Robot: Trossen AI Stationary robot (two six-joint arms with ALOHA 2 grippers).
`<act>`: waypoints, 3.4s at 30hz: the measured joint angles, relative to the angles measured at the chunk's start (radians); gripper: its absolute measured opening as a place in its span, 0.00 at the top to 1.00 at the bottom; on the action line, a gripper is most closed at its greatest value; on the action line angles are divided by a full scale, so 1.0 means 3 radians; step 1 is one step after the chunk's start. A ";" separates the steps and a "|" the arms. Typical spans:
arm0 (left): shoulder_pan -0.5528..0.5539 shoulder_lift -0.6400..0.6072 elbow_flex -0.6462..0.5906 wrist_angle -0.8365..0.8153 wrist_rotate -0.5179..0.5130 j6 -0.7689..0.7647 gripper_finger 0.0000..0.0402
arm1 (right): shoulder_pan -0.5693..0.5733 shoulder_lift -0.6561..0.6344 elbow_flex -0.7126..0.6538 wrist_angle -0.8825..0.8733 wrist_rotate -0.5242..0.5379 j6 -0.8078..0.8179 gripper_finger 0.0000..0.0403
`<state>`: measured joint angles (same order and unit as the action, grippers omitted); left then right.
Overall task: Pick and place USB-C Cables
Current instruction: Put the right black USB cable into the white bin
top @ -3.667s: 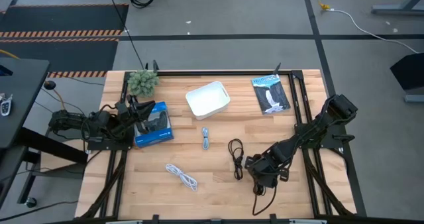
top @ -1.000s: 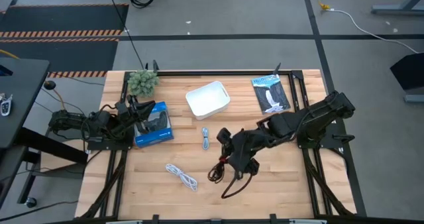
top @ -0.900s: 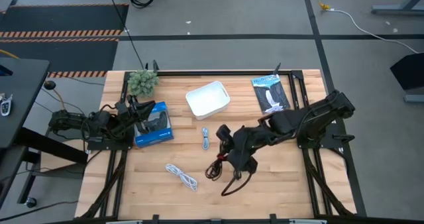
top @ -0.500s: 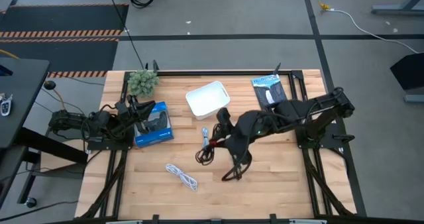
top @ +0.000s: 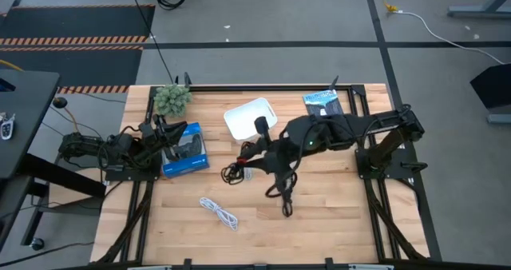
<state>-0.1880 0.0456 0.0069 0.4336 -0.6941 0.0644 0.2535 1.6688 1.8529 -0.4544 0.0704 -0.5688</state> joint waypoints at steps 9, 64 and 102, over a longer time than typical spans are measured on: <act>0.0000 0.0000 0.0000 -0.0014 0.0000 0.0000 0.89 | -0.0257 0.0001 -0.0001 0.0090 -0.0226 0.0343 0.82; -0.0001 0.0000 -0.0001 -0.0013 0.0000 0.0000 0.89 | -0.1274 0.0034 -0.0718 0.0324 0.0209 -0.0471 0.82; -0.0001 0.0000 0.0001 -0.0041 0.0000 0.0001 0.89 | -0.1655 0.0877 -0.0717 -0.0106 0.0528 -0.0777 0.82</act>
<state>-0.1882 0.0456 0.0071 0.4213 -0.6941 0.0646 -0.2430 1.9320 1.6379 -0.4862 0.2289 -0.8020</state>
